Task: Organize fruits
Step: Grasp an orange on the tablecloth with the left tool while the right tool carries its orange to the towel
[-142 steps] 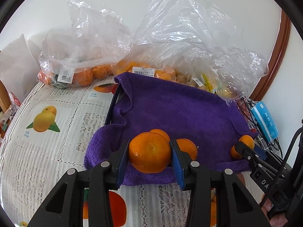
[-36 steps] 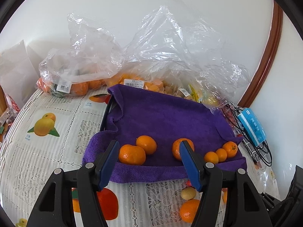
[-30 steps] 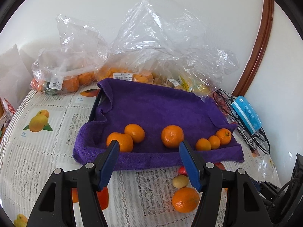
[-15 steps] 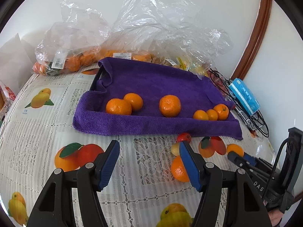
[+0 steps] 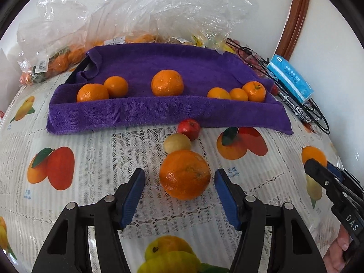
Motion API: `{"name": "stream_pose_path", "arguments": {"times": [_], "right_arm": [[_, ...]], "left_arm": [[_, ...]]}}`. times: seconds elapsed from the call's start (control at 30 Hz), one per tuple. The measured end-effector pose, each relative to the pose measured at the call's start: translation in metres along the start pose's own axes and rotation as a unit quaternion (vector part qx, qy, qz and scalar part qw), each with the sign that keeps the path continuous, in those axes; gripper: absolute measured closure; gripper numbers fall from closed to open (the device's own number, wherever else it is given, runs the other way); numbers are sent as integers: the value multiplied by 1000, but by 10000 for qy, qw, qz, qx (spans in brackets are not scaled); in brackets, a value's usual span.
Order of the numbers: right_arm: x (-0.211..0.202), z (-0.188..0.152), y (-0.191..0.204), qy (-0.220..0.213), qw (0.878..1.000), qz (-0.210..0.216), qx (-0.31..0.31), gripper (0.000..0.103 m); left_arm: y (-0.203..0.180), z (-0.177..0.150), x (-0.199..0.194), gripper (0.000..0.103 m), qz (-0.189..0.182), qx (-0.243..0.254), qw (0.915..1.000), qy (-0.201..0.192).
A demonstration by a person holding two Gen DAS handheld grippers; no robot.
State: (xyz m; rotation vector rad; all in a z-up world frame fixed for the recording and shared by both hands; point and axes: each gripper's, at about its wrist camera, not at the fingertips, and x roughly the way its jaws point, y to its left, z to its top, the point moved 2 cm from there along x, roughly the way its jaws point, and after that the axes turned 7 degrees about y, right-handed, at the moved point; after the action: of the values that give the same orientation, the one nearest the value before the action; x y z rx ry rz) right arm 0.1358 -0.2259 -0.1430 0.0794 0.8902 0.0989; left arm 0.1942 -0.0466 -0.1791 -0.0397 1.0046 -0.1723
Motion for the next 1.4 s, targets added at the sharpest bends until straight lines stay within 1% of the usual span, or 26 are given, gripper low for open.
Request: {"name": "stream_pose_path", "arguments": {"times": [0.07, 0.17, 0.3, 0.47, 0.57, 0.73, 0.83, 0.97, 1.03, 1.07, 1.3, 1.4], "right_arm": [[0, -1, 0, 18, 10000, 14, -16, 71], [0, -3, 2, 14, 10000, 45, -28, 71], [-1, -3, 9, -20, 9999, 95, -91, 71], [-1, 5, 19, -65, 9998, 127, -152, 71], [-1, 12, 25, -122, 9996, 155, -189, 71], [-2, 30, 34, -223, 9993, 216, -205, 71], [-1, 44, 40, -289, 9992, 181, -231, 71], [1, 62, 45, -365, 9989, 217, -199, 71], [2, 71, 49, -420, 9986, 240, -235, 71], [3, 76, 52, -453, 9983, 234, -267, 71], [9, 107, 63, -631, 9971, 268, -319, 71], [11, 121, 67, -690, 9964, 347, -348, 71]], "left_arm": [[-3, -1, -2, 61, 46, 94, 9999, -83], [-3, -3, -6, 61, -55, 141, 9999, -65], [1, -7, -14, 61, -74, 139, 9998, -93], [15, -6, -31, 61, -183, -15, 9997, -186], [24, -2, -40, 61, -113, -85, 9995, -291], [38, 10, -51, 62, -162, -251, 9987, -401], [45, 18, -56, 61, -76, -287, 9981, -535], [54, 33, -60, 62, -79, -357, 9972, -659], [57, 42, -61, 61, -41, -393, 9965, -730], [59, 46, -60, 61, -27, -451, 9966, -688], [69, 76, -59, 62, -68, -628, 9945, -836], [71, 89, -57, 62, -84, -684, 9937, -886]]}}
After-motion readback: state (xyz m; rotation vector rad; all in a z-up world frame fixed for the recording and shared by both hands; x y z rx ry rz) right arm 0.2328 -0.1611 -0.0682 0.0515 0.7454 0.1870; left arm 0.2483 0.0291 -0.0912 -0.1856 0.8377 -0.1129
